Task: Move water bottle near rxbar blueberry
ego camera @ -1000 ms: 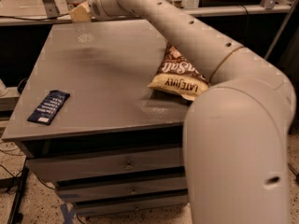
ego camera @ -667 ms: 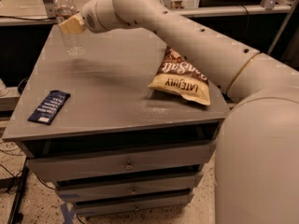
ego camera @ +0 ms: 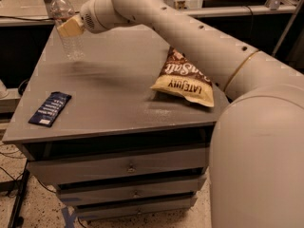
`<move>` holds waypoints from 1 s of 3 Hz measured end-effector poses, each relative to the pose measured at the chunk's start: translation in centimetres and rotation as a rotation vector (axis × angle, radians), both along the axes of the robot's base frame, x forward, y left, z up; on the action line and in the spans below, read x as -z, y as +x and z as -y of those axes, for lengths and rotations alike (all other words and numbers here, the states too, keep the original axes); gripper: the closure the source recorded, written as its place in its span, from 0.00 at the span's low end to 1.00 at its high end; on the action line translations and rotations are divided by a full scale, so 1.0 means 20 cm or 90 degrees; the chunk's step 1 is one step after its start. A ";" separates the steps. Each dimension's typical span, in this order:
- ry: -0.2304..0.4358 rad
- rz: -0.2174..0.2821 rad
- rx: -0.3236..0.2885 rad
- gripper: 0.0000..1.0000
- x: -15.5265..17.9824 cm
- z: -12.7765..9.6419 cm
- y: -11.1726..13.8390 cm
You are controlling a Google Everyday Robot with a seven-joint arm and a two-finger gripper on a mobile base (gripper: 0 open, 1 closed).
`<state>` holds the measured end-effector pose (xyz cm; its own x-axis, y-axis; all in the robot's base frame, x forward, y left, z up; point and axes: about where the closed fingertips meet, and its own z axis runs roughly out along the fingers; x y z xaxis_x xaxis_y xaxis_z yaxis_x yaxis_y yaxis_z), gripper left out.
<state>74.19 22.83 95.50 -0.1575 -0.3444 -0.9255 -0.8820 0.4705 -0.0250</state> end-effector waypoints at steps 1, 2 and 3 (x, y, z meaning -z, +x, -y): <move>-0.024 -0.017 -0.005 1.00 0.00 0.04 -0.11; -0.028 -0.034 -0.008 1.00 0.04 0.06 -0.25; -0.015 -0.054 -0.028 1.00 0.15 0.05 -0.39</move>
Offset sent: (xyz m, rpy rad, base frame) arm -0.0879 -0.0224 -0.0250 -0.0535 0.0919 0.0154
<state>66.33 21.84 92.48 -0.2200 -0.3744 -0.9008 -0.9010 0.4319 0.0406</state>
